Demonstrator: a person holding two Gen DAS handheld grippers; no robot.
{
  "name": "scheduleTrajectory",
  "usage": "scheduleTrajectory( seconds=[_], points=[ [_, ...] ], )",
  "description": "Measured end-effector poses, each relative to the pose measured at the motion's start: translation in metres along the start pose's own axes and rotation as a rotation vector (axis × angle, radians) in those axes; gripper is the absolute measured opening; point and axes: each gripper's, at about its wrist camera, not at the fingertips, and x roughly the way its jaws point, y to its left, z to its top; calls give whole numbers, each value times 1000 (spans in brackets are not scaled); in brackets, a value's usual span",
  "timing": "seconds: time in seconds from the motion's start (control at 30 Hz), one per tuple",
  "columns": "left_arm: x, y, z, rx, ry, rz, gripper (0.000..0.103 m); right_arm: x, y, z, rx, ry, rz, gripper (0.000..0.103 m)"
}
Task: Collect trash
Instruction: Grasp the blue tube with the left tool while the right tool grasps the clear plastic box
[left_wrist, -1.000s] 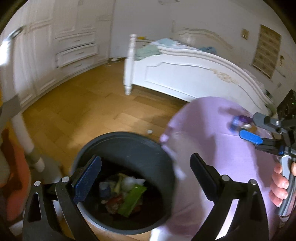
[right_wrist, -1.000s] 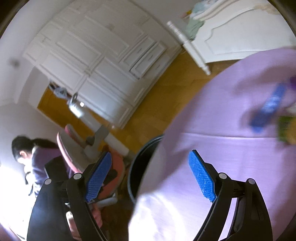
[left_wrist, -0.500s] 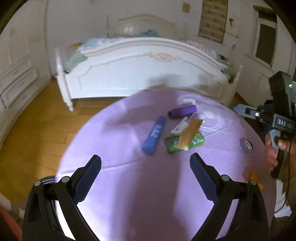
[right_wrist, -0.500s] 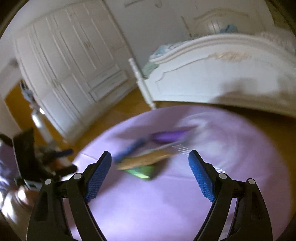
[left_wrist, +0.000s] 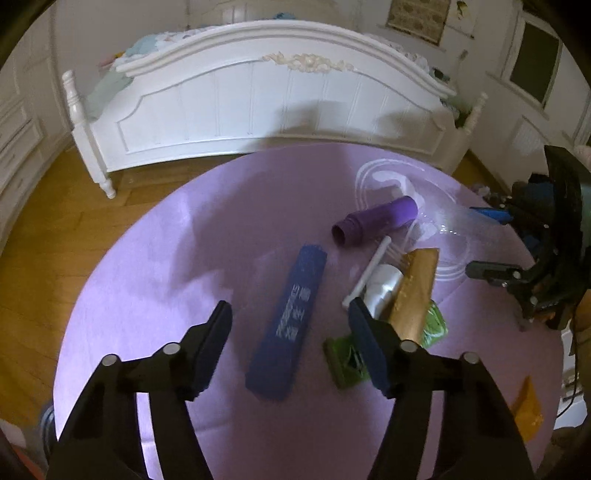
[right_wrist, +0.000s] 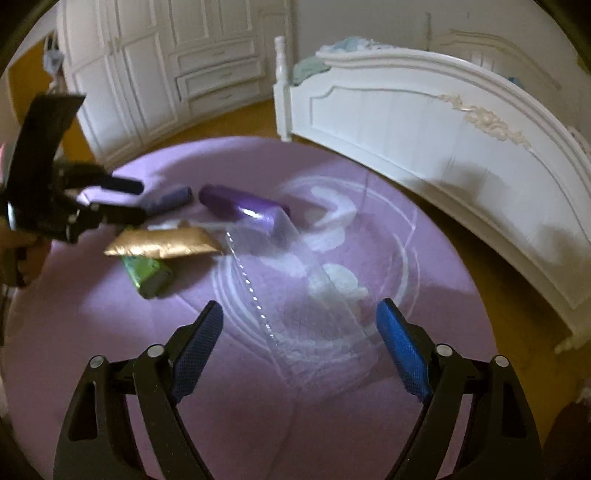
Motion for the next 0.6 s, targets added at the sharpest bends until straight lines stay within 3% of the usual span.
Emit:
scheduleTrajectory(
  seconds=[0.03,0.2,0.3,0.4,0.6],
  points=[
    [4,-1,2,14,11,6,56,3,0,-3,6,8,7,59],
    [9,-6,4,62,8,65,41,-3,6,-9,16,-6,10,51],
    [6,-1,0,36,-13,67,21,-13,11,-13,48,-19,18,45],
    [1,7,-4,-21,-22,28,18,-23,8,-10,105,-44,52,44],
    [-24,15,-26,-117,-71,-30,17,-73,3,-17,263,-144,203,44]
  ],
)
